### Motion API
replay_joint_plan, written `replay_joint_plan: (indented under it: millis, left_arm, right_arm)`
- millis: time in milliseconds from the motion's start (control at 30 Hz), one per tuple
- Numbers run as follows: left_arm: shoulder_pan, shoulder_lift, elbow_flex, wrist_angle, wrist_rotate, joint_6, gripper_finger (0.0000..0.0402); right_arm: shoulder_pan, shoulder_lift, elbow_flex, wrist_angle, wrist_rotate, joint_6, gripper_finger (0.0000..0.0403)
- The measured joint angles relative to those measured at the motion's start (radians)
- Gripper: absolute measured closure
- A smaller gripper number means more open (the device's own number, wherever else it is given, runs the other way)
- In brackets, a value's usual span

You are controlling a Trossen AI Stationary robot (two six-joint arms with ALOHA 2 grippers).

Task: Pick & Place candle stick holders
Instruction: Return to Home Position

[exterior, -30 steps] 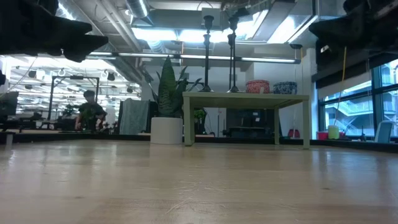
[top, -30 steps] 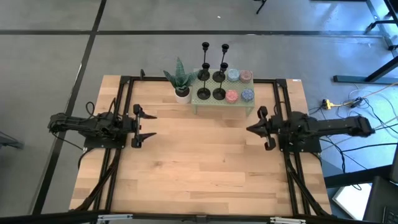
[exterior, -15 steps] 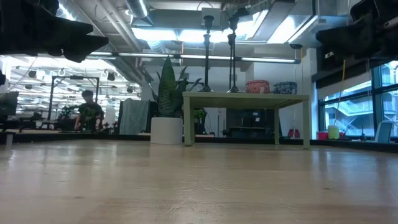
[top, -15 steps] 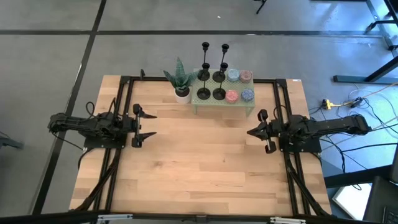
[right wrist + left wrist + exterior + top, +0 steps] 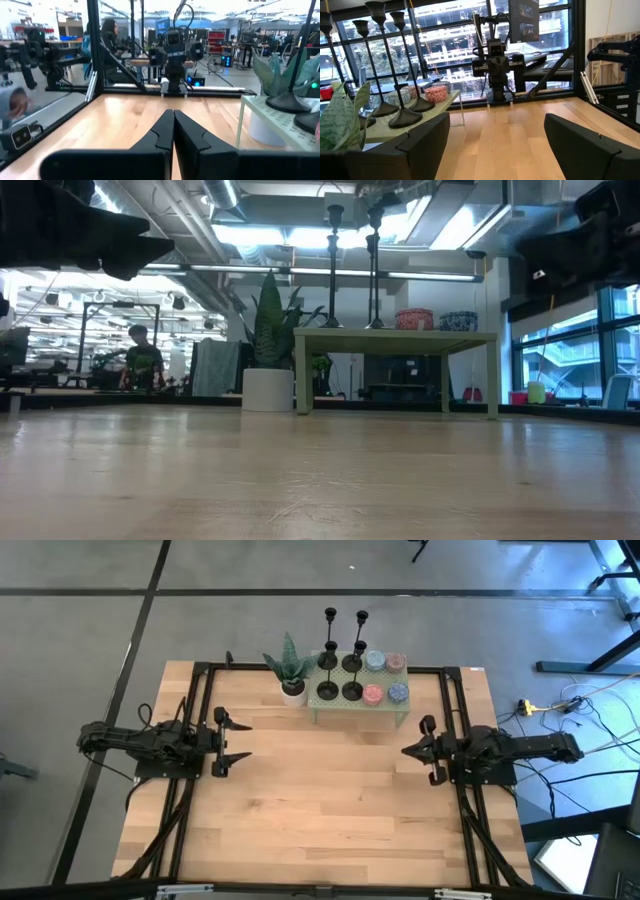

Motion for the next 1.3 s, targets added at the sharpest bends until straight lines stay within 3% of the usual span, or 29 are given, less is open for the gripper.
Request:
replay_joint_plan:
  millis: [267, 467, 1300]
  left_arm:
    - [0.0, 0.0, 0.0, 0.0, 0.001, 0.0, 0.008]
    - [0.0, 0.0, 0.0, 0.0, 0.001, 0.0, 0.008]
    - [0.0, 0.0, 0.0, 0.0, 0.001, 0.0, 0.008]
  right_arm:
    - [0.0, -0.018, 0.0, -0.011, 0.0, -0.004, 0.0396]
    - [0.0, -0.017, 0.0, -0.101, 0.0, -0.03, 0.0376]
    - [0.0, -0.014, 0.0, -0.098, 0.0, -0.028, 0.037]
